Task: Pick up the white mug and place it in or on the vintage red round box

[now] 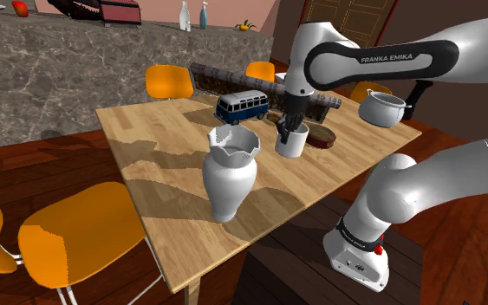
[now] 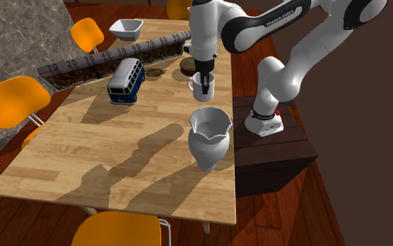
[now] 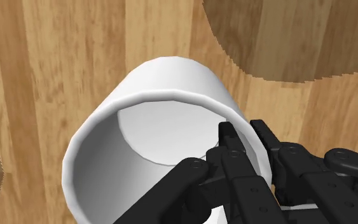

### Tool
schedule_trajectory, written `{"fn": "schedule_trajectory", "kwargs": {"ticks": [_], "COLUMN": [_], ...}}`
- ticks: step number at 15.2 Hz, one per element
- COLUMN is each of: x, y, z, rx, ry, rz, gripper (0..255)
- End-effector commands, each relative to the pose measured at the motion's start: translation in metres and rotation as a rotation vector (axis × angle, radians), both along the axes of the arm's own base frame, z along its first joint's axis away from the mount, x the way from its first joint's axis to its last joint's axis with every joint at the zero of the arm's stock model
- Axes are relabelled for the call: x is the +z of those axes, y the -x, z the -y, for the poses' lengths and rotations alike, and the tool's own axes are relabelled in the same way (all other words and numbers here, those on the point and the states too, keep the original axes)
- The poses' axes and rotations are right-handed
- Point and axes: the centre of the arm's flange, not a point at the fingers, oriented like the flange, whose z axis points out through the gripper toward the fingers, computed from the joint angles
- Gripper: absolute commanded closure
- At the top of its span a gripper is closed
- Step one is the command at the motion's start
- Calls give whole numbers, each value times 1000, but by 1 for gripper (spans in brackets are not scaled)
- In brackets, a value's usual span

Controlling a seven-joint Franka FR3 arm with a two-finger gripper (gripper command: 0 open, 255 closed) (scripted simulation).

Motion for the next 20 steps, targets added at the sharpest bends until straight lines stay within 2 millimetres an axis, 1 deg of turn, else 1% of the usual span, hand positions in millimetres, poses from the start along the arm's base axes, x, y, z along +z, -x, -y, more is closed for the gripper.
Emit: {"fn": "schedule_trajectory", "kwargs": {"ticks": [1, 20], "x": [1, 14], "y": [0, -8], "z": [28, 279], "rx": [1, 1], "ry": [0, 0], "rz": [0, 0], "gripper": [255, 255]}}
